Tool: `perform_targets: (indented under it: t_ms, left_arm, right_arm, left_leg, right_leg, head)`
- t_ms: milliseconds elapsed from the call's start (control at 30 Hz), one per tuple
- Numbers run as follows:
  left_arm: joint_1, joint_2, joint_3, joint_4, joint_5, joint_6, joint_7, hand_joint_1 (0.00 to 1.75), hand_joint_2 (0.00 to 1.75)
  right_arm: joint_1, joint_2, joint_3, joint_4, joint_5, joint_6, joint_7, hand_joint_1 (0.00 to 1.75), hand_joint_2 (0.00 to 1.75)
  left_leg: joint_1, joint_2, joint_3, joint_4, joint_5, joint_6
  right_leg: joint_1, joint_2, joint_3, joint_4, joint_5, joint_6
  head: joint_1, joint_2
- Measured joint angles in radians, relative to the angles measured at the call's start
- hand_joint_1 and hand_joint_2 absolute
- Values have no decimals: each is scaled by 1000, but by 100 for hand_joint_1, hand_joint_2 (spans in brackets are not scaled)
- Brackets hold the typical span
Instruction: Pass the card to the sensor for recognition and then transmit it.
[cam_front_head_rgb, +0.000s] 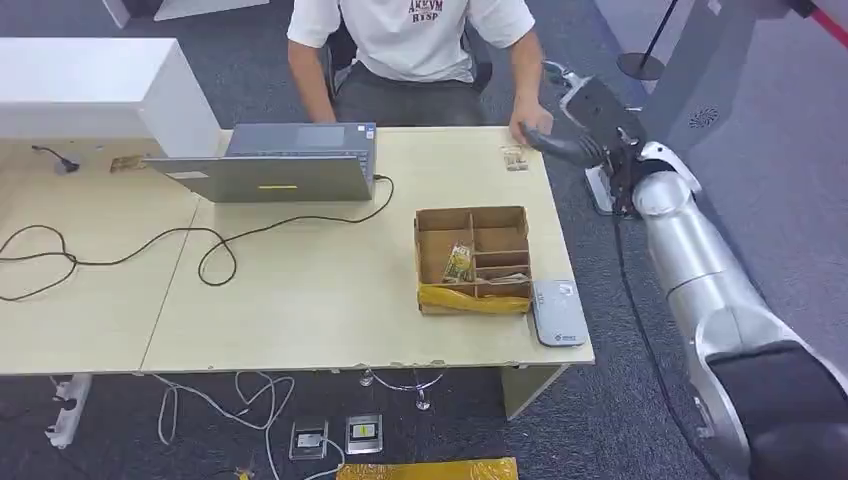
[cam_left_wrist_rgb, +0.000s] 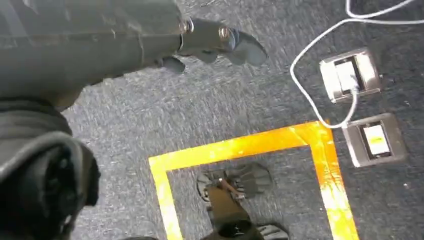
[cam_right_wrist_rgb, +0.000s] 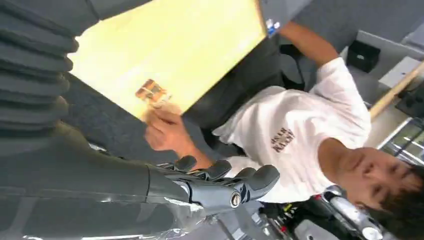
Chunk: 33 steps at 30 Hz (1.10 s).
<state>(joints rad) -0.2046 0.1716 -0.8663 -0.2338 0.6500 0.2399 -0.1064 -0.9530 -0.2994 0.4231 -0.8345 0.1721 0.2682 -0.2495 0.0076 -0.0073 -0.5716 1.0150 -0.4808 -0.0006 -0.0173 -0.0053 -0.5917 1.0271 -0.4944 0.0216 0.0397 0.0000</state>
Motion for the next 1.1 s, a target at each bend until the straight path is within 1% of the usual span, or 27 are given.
perform_targets:
  t_ms: [167, 367, 533, 700, 900, 967, 1067, 1100]
  left_arm:
    - [6, 10, 0, 1, -1, 2, 0, 0, 0]
    - [6, 23, 0, 2, -2, 5, 0, 0, 0]
    - [8, 26, 0, 4, -2, 9, 0, 0, 0]
    - [13, 28, 0, 6, -1, 10, 0, 0, 0]
    - [16, 31, 0, 8, 3, 9, 0, 0, 0]
    - [17, 32, 0, 9, 4, 8, 2, 0, 0]
    - [18, 31, 0, 9, 4, 3, 10, 0, 0]
    - [18, 31, 0, 9, 5, 1, 13, 0, 0]
  right_arm:
    - [165, -68, -31, -188, -18, 19, 56, 0, 175]
    - [293, -133, -63, -363, -32, 50, 129, 0, 175]
    - [379, -177, -76, -464, -10, 55, 155, 0, 175]
    - [451, -219, -76, -535, 21, 36, 175, 0, 175]
    - [511, -249, -74, -563, 66, 15, 180, 0, 175]
    - [529, -258, -69, -559, 127, -12, 161, 0, 175]
    - [543, -266, -57, -543, 237, -74, 140, 0, 175]
    - [546, -269, -50, -533, 306, -107, 137, 0, 175]
  left_leg:
    - [0, 0, 0, 0, 0, 0]
    - [0, 1, 0, 0, 0, 0]
    - [0, 1, 0, 0, -1, 0]
    - [0, 1, 0, 0, -1, 0]
    - [0, 1, 0, 0, -1, 0]
    - [0, 1, 0, 0, -1, 0]
    - [0, 1, 0, 0, -1, 0]
    - [0, 1, 0, 0, -1, 0]
  right_leg:
    - [0, 0, 0, 0, 0, 0]
    - [0, 1, 0, 0, 0, 0]
    - [0, 1, 0, 0, 0, 0]
    - [0, 1, 0, 0, 0, 0]
    - [0, 0, 0, 0, 0, 0]
    - [0, 0, 0, 0, 0, 0]
    - [0, 0, 0, 0, 0, 0]
    - [0, 0, 0, 0, 0, 0]
  head:
    - [0, 0]
    - [0, 0]
    - [-1, 0]
    - [0, 0]
    - [-1, 0]
    - [-1, 0]
    - [0, 0]
    - [0, 0]
